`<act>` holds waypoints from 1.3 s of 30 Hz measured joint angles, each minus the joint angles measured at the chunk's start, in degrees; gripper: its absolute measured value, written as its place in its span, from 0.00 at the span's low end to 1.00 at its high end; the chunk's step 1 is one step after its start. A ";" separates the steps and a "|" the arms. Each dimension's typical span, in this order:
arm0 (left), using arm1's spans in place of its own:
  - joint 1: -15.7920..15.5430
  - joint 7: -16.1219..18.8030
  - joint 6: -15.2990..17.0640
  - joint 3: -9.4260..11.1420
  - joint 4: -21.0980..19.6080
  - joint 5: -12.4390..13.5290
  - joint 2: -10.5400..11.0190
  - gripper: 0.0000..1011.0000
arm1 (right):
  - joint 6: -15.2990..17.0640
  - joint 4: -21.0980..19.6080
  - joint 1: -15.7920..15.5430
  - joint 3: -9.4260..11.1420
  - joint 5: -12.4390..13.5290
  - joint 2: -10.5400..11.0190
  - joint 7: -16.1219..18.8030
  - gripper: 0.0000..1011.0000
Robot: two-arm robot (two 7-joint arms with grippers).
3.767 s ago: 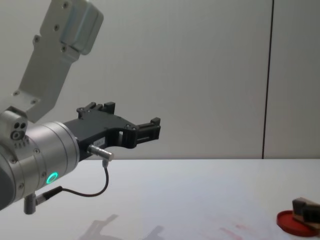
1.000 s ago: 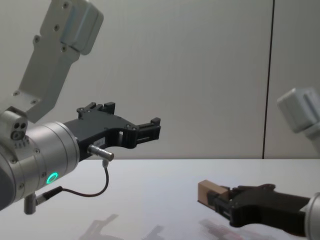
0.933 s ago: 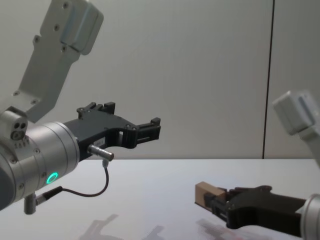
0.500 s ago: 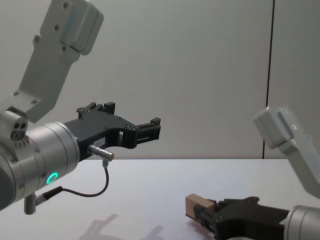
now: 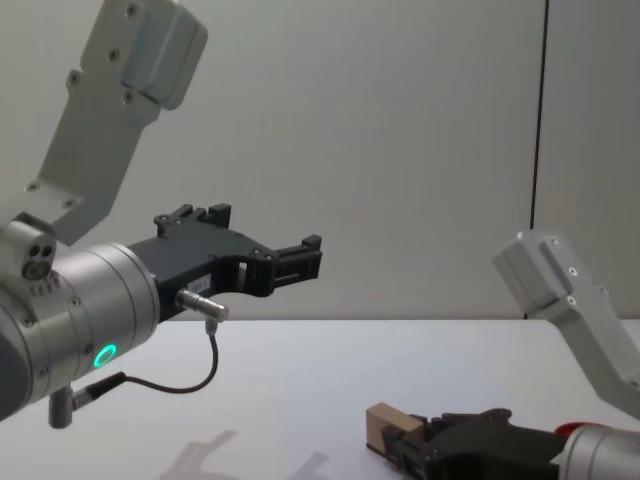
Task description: Use the one hand to pick up the stamp and affix it onto the A4 paper.
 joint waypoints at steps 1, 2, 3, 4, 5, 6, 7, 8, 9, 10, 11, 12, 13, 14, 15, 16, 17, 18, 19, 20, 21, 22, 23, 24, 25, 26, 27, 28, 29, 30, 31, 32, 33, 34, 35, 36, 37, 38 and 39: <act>0.00 0.00 0.00 0.00 0.00 0.00 0.00 0.98 | 0.07 0.01 0.00 -0.02 -0.03 -0.01 0.03 0.22; 0.00 0.00 0.00 0.00 0.00 0.00 0.00 0.98 | 0.15 0.02 0.01 -0.03 -0.04 -0.02 0.06 0.22; 0.00 0.00 0.00 0.00 0.00 0.00 0.00 0.98 | 0.23 0.04 0.00 -0.06 -0.06 -0.02 0.09 0.22; 0.00 0.00 0.00 0.00 0.00 0.00 0.00 0.98 | 0.32 0.05 0.01 -0.08 -0.07 -0.02 0.12 0.22; 0.00 0.00 0.00 0.00 0.00 0.00 0.00 0.98 | 0.64 0.10 0.06 -0.13 -0.13 0.00 0.23 0.22; 0.00 0.00 0.00 0.00 0.00 0.00 0.00 0.98 | 0.75 0.12 0.05 -0.14 -0.15 0.01 0.27 0.22; 0.00 0.00 0.00 0.00 0.00 0.00 0.00 0.98 | 0.86 0.13 0.06 -0.15 -0.16 0.02 0.32 0.22; 0.00 0.00 0.00 0.00 0.00 0.00 0.00 0.98 | 0.97 0.15 0.05 -0.16 -0.17 0.04 0.39 0.22; 0.00 0.00 0.00 0.00 0.00 0.00 0.00 0.98 | 1.04 0.15 0.05 -0.17 -0.17 0.05 0.44 0.22; 0.00 0.00 0.00 0.00 0.00 0.00 0.00 0.98 | 1.21 0.16 0.04 -0.18 -0.18 0.08 0.54 0.22; 0.00 0.00 0.00 0.00 0.00 0.00 0.00 0.98 | 1.26 0.16 0.03 -0.18 -0.17 0.10 0.56 0.22; 0.00 0.00 0.00 0.00 0.00 0.00 0.00 0.98 | 1.29 0.16 0.03 -0.18 -0.18 0.11 0.58 0.22; 0.00 0.00 0.00 0.00 0.00 0.00 0.00 0.98 | 1.36 0.16 0.01 -0.18 -0.16 0.13 0.61 0.22; 0.00 0.00 0.00 0.00 0.00 0.00 0.00 0.98 | 1.38 0.15 -0.01 -0.18 -0.12 0.16 0.62 0.22; 0.00 0.00 0.00 0.00 0.00 0.00 0.00 0.98 | 1.40 0.10 -0.03 -0.18 -0.06 0.19 0.63 0.22; 0.00 0.00 0.00 0.00 0.00 0.00 0.00 0.98 | 1.40 0.02 -0.08 -0.18 0.05 0.24 0.63 0.22; 0.00 0.00 0.00 0.00 0.00 0.00 0.00 0.98 | 1.41 -0.16 -0.18 -0.17 0.24 0.30 0.64 0.22; 0.00 0.00 0.00 0.00 0.00 0.00 0.00 0.98 | 1.41 -0.29 -0.24 -0.15 0.35 0.34 0.64 0.22; 0.00 0.00 0.00 0.00 0.00 0.00 0.01 0.98 | 1.41 -0.66 -0.41 -0.10 0.57 0.46 0.61 0.22; 0.00 0.00 0.00 0.00 0.00 0.00 0.00 0.98 | 1.41 -0.66 -0.41 -0.10 0.57 0.46 0.61 0.22; 0.00 0.00 0.00 0.00 0.00 0.00 0.00 0.98 | 1.27 -0.92 -0.55 -0.04 0.82 0.55 0.52 0.22; 0.00 0.00 0.00 0.00 0.00 0.00 0.00 0.98 | 1.04 -1.28 -0.79 0.01 1.06 0.68 0.38 0.22; 0.00 0.00 0.00 0.00 0.00 0.00 0.01 0.98 | 0.88 -1.41 -0.85 0.05 1.19 0.72 0.35 0.22; 0.00 0.00 0.00 0.00 0.00 0.00 0.00 0.98 | 0.72 -1.68 -0.92 0.10 1.35 0.82 0.23 0.22; 0.00 0.00 0.00 0.00 0.00 0.00 0.00 0.98 | 0.60 -1.86 -0.97 0.16 1.46 0.88 0.12 0.22; 0.00 0.00 0.00 0.00 0.00 0.00 0.00 0.98 | 0.20 -2.37 -1.06 0.35 1.77 1.02 -0.16 0.22; 0.00 0.00 0.00 0.00 0.00 0.00 0.00 0.98 | -0.06 -2.81 -1.09 0.49 1.97 1.12 -0.32 0.22; 0.00 0.00 0.00 0.00 0.00 0.00 0.00 0.98 | -0.40 -3.21 -1.11 0.63 2.24 1.21 -0.52 0.22; 0.00 0.00 0.00 0.00 0.00 0.00 0.00 0.98 | -0.91 -3.87 -1.19 0.87 2.62 1.39 -0.83 0.22; 0.00 0.00 0.00 0.00 0.00 0.00 0.01 0.98 | -1.13 -4.29 -1.23 1.02 2.81 1.49 -0.99 0.22; 0.00 0.00 0.00 0.00 0.00 0.00 0.00 0.98 | -1.45 -4.64 -1.26 1.15 3.10 1.59 -1.17 0.22; 0.00 0.00 0.00 0.00 0.00 0.00 0.01 0.98 | -1.59 -5.01 -1.30 1.31 3.24 1.70 -1.34 0.22; 0.00 0.00 0.00 0.00 0.00 0.00 0.01 0.98 | -1.85 -5.40 -1.34 1.47 3.51 1.84 -1.58 0.22; 0.00 0.00 0.00 0.00 0.00 0.00 0.00 0.98 | -2.22 -6.09 -1.44 1.78 3.91 2.10 -1.92 0.22; 0.00 0.00 0.00 0.00 0.00 0.00 0.00 0.98 | -2.38 -6.54 -1.51 1.98 4.11 2.29 -2.10 0.22; 0.00 0.00 0.00 0.00 0.00 0.00 0.00 0.98 | -2.67 -7.15 -1.62 2.30 4.51 2.58 -2.50 0.22; 0.00 0.00 0.00 0.00 0.00 0.00 0.00 0.98 | -2.76 -7.44 -1.71 2.50 4.67 2.78 -2.67 0.22; 0.00 0.00 0.00 0.00 0.00 0.00 0.00 0.98 | -2.83 -7.83 -1.78 2.66 4.80 2.93 -2.83 0.22; 0.00 0.00 0.00 0.00 0.00 0.00 0.01 0.98 | -2.93 -8.36 -1.93 2.97 5.02 3.27 -3.17 0.22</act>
